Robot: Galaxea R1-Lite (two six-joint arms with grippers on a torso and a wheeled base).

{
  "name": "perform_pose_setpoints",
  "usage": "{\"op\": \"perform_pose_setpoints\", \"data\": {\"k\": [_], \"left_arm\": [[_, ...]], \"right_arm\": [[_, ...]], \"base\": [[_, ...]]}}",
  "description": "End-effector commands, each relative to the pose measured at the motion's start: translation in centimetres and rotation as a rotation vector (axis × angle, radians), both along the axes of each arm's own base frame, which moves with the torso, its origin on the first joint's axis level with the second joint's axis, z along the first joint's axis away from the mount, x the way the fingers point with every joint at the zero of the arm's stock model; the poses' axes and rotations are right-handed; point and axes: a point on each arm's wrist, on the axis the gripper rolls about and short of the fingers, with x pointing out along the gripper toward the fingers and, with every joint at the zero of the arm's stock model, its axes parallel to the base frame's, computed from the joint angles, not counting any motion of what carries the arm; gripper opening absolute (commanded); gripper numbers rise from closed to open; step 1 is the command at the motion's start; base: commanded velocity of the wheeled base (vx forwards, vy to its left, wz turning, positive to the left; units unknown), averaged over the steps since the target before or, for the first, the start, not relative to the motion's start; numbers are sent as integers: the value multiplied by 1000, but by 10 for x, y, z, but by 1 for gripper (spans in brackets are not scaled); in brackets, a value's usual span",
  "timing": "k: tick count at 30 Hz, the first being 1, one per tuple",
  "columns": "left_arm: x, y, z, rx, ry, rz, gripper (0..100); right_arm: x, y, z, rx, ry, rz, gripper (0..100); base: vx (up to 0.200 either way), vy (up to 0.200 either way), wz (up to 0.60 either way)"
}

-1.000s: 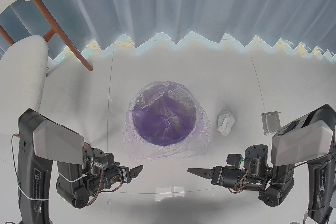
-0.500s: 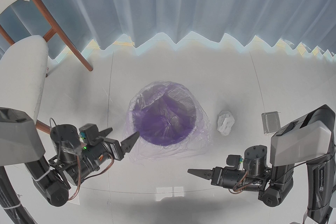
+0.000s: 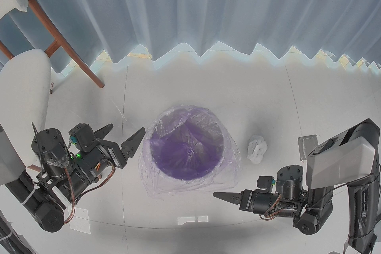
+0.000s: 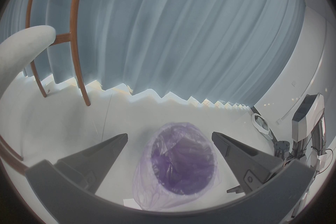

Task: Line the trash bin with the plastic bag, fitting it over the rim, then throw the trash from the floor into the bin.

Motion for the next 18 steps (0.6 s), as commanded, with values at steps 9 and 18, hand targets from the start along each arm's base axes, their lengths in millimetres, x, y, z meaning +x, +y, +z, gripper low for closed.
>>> {"op": "perform_pose_setpoints", "data": {"k": [9,18], "left_arm": [[9,-19,36,-85,-152,45,100],[27,-39,154,-514,-460,-74,100]], "right_arm": [[0,0,0,7,-11,0,100],[0,1,0,7,-10,2,100]], "base": [[89,0,0],[0,0,0]]}}
